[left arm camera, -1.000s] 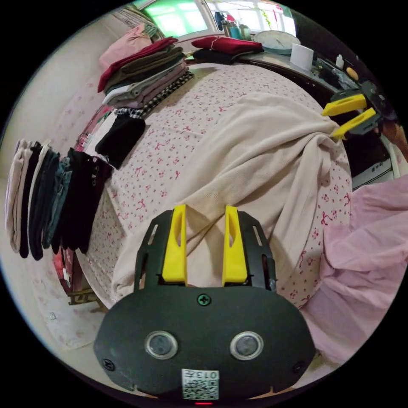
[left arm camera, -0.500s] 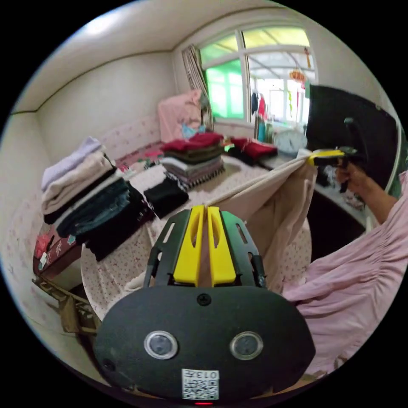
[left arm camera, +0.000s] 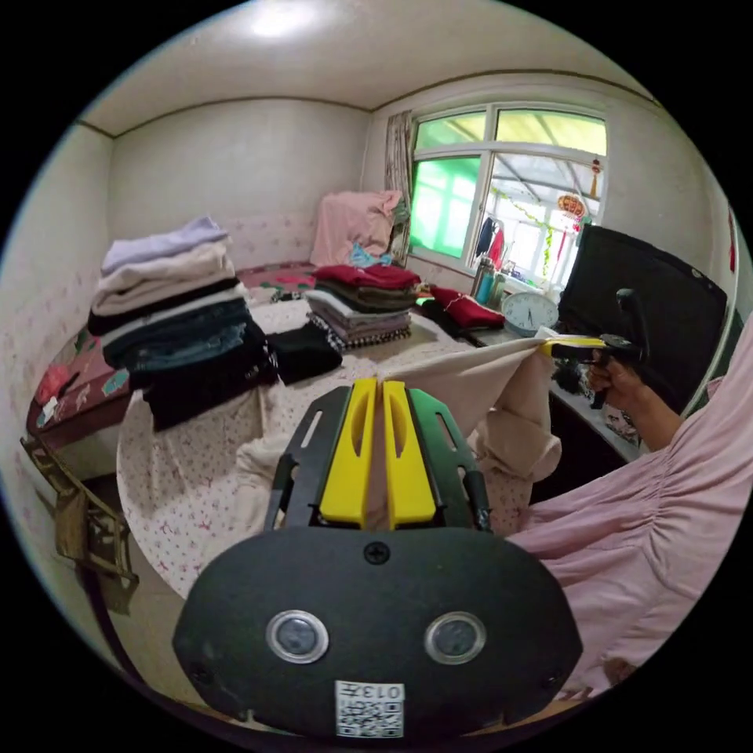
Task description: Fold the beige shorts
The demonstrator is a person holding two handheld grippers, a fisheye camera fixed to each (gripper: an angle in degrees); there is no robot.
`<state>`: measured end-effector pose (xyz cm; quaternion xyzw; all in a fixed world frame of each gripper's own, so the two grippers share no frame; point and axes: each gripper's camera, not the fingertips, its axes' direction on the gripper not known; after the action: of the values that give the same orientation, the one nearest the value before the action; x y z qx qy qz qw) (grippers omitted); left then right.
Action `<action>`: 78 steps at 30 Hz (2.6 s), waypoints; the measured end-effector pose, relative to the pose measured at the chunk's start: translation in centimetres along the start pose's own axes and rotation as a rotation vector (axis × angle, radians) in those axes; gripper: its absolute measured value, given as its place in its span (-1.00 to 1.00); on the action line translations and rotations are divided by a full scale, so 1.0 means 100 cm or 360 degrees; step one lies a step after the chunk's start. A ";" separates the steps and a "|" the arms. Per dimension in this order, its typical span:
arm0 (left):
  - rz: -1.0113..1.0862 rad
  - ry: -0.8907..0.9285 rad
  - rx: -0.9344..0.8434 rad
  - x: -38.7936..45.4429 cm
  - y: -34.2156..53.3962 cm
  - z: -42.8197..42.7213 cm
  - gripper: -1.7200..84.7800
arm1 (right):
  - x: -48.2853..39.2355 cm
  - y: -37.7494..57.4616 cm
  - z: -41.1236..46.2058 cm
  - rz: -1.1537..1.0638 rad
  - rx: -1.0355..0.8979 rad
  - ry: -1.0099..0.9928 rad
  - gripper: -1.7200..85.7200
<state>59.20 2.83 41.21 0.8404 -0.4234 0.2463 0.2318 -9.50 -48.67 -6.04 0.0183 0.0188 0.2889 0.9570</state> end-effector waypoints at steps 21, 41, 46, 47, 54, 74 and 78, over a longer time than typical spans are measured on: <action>-0.0236 0.0083 -0.0120 -0.078 0.031 0.047 -0.95 | 0.041 0.021 0.129 0.0108 -0.0369 0.0139 -0.77; -0.0328 0.0038 -0.0099 -0.129 0.033 0.081 -0.95 | 0.079 0.044 0.264 0.0305 -0.0815 -0.0019 -0.91; -0.0131 0.0012 0.0011 -0.132 -0.006 0.078 -0.95 | 0.089 -0.037 0.192 0.0202 -0.0351 0.0197 -0.92; -0.0092 0.0015 0.0054 -0.135 -0.021 0.083 -0.95 | 0.092 -0.046 0.188 0.0193 -0.0321 0.0243 -0.92; -0.0414 -0.0109 -0.0095 -0.203 -0.055 0.187 -0.91 | 0.168 -0.125 0.246 0.0536 -0.0163 0.0775 -0.91; -0.0365 -0.0048 -0.1188 -0.319 0.101 0.285 -0.75 | -0.026 -0.202 0.495 0.0082 -0.0560 -0.0070 -0.80; -0.0200 -0.0186 -0.1124 -0.294 0.096 0.263 -0.77 | -0.094 -0.269 0.559 -0.0199 -0.0588 -0.0296 -0.81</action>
<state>41.71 -0.46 4.73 0.7456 -0.4425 0.0216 0.4978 0.14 -77.60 48.82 -0.1320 -0.1218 0.2245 0.9578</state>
